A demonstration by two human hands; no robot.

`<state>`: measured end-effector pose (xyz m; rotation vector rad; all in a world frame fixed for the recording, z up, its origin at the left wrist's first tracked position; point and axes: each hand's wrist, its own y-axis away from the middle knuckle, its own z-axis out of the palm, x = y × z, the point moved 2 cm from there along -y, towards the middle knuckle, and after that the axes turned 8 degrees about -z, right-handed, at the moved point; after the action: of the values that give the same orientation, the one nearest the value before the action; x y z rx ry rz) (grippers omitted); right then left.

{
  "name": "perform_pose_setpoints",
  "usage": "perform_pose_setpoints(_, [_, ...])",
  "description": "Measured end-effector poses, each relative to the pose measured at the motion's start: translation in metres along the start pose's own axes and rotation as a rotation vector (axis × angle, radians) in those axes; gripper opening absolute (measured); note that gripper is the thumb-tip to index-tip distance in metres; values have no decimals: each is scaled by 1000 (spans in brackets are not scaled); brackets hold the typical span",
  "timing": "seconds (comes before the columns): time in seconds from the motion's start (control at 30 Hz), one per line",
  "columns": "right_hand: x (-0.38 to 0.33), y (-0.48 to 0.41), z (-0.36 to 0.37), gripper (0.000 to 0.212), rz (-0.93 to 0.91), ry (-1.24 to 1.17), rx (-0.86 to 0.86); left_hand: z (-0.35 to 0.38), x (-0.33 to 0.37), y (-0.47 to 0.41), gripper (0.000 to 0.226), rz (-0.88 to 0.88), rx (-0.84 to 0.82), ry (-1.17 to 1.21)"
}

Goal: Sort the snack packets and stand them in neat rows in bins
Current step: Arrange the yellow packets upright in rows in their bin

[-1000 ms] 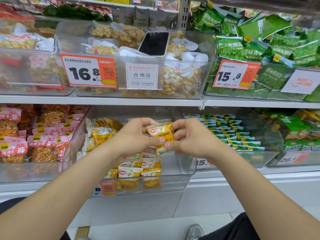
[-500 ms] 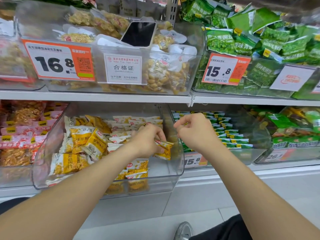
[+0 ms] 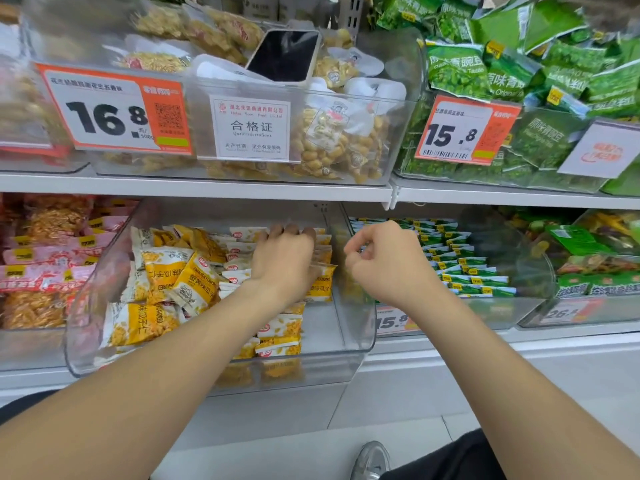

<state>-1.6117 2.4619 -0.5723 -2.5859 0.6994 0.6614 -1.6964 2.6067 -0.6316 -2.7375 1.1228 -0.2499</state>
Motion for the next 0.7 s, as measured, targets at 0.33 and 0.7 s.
perform_pose_setpoints(0.33, [-38,7,22,12,-225,-2,-214,-73,-84,65,38,-239,-199,-390])
perform_pose_setpoints(0.7, [-51,16,32,13,-241,29,-129,-73,-111,78,45,-169,-49,204])
